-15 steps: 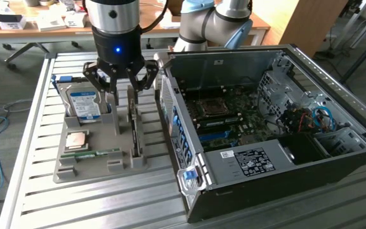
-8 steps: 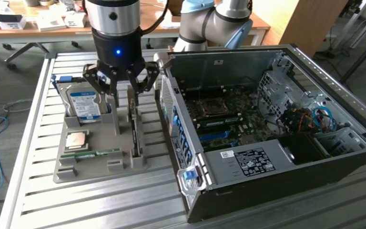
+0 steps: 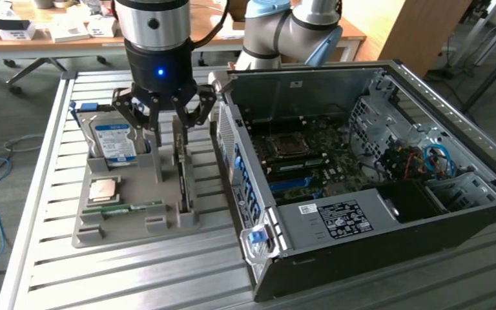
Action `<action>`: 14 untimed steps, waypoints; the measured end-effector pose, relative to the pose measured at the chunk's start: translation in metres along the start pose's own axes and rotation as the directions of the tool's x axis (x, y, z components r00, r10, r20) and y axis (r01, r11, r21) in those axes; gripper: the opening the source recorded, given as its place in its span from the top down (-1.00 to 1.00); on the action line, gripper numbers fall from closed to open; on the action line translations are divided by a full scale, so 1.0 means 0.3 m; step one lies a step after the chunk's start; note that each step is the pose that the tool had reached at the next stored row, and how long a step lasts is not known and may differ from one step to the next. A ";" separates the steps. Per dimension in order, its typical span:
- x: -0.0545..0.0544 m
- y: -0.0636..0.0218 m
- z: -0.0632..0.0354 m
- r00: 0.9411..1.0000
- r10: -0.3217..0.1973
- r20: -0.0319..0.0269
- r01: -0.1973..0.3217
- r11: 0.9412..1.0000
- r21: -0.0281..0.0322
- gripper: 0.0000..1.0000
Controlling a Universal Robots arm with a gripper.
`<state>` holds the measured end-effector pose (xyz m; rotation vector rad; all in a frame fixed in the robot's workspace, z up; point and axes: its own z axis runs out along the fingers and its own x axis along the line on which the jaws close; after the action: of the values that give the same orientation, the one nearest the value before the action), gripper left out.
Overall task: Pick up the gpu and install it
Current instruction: 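Pick up the gpu and move the gpu toward the slot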
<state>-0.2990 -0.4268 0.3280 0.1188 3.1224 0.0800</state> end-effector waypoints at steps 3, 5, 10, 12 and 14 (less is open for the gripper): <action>0.000 0.000 0.004 1.000 0.000 0.000 0.000 1.000 0.000 0.06; 0.000 -0.001 0.007 1.000 0.000 0.000 0.000 1.000 0.000 0.06; 0.000 -0.001 0.015 1.000 0.000 0.000 0.000 1.000 0.000 0.06; 0.000 -0.001 0.019 1.000 0.000 0.000 0.000 1.000 0.000 0.06; 0.000 -0.001 0.022 1.000 0.000 0.000 0.000 1.000 0.000 0.06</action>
<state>-0.2990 -0.4269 0.3214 0.1186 3.1225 0.0803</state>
